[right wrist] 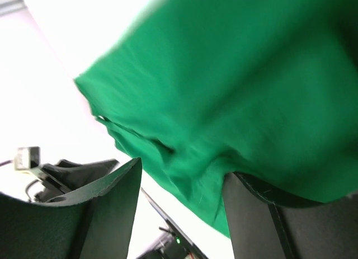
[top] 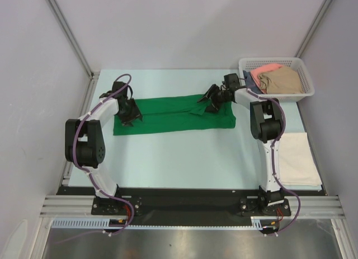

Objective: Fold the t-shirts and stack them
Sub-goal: Fold the tshirt

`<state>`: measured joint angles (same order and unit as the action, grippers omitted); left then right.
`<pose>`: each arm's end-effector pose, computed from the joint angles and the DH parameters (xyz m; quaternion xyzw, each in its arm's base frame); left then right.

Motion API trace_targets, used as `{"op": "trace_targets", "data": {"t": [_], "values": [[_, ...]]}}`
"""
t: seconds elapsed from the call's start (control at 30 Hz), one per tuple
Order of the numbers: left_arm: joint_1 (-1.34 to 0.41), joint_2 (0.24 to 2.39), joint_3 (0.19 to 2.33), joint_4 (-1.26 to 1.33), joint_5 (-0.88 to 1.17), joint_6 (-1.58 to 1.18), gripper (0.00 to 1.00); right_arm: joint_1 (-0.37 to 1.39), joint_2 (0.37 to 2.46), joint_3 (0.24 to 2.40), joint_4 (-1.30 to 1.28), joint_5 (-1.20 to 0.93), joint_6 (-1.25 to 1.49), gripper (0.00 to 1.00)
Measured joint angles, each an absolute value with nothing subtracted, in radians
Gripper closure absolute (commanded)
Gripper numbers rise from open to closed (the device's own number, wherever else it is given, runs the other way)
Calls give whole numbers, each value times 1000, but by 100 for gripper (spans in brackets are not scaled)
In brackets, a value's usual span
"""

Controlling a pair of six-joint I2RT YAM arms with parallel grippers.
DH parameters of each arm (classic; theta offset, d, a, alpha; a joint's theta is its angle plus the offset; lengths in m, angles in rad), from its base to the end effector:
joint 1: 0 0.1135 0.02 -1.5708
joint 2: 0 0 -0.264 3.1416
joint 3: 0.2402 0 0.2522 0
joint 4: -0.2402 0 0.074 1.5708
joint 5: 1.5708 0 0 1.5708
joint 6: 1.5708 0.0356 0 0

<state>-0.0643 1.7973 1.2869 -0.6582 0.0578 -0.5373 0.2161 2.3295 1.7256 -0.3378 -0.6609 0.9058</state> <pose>0.3643 -0.0255 0.2026 -0.2239 0.9535 -0.0862 0.1823 0.4812 0.1280 0.1328 0.2096 0.8805 0.4169 0.0837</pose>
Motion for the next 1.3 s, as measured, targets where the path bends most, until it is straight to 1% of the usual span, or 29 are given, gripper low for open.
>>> {"op": "trace_targets", "data": {"t": [0.2,0.37,0.5,0.6,0.67,0.83,0.93,0.97,1.03,1.07,1.1,1.2,1.3], "values": [[-64,1797,1287,-659,57,-537,42,228,2438,1938,-312,-664,973,37],[-64,1797,1287,-661,56,-537,42,233,2489,2113,-275,-680,1039,36],[-64,1797,1287,-662,55,-538,42,218,2484,2177,-315,-681,991,34],[-64,1795,1285,-660,55,-538,42,190,2443,2143,-406,-665,911,32],[-65,1789,1279,-658,56,-537,40,167,2397,2081,-455,-649,858,31],[-80,1762,1246,-597,84,-504,29,132,2279,1917,-550,-621,766,27],[-126,1760,1239,-525,129,-474,25,134,2229,1879,-624,-604,696,26],[-154,1764,1241,-495,150,-466,22,134,2216,1879,-653,-594,670,27],[-216,1783,1256,-436,191,-456,20,134,2189,1878,-700,-580,621,27],[-241,1797,1269,-410,208,-452,20,132,2175,1877,-721,-575,601,27],[-271,1821,1294,-380,227,-449,24,128,2157,1868,-732,-572,583,27],[-343,1918,1414,-326,259,-435,33,106,2093,1800,-751,-563,538,26],[-381,2022,1554,-276,277,-422,38,75,2046,1732,-768,-555,514,26]]}}
